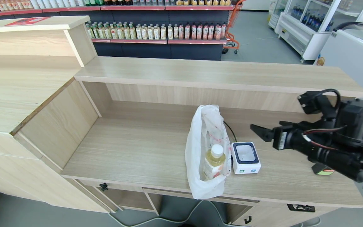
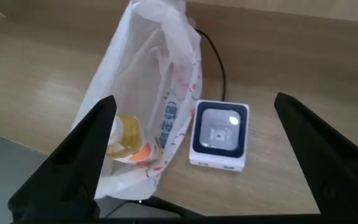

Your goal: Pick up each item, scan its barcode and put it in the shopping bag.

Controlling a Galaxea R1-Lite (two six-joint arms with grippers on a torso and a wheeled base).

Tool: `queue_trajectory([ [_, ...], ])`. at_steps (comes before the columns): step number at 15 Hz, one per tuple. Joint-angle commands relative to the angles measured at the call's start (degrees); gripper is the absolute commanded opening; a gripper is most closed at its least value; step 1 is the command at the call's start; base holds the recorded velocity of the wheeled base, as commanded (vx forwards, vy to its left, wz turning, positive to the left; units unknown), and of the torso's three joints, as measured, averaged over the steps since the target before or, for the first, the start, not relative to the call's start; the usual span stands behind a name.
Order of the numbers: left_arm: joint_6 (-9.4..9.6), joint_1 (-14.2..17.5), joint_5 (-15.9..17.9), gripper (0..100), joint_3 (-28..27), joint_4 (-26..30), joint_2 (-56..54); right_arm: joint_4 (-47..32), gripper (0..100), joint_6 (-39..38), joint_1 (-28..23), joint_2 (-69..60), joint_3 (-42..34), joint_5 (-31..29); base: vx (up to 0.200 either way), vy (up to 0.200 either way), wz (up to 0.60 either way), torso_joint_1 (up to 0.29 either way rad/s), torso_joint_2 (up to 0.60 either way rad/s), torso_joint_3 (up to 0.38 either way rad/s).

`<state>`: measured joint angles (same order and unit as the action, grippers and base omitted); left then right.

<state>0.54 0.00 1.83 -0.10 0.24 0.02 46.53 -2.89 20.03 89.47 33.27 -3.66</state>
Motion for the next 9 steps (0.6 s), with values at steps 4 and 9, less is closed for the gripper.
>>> queue_trajectory([
  [4, -0.01, 0.00, 0.02, 0, 0.01, 0.02, -0.02, -3.29, 100, 0.16, -7.20, -13.09, -8.66, -0.21, 0.000, 0.000, 0.00, 0.000, 0.00, 0.000],
  [9, -0.01, 0.00, 0.02, 0, 0.01, 0.02, -0.02, -3.47, 100, 3.15, -10.71, -12.74, -10.77, -0.47, 0.000, -0.120, 0.00, 0.003, 0.00, 0.002],
])
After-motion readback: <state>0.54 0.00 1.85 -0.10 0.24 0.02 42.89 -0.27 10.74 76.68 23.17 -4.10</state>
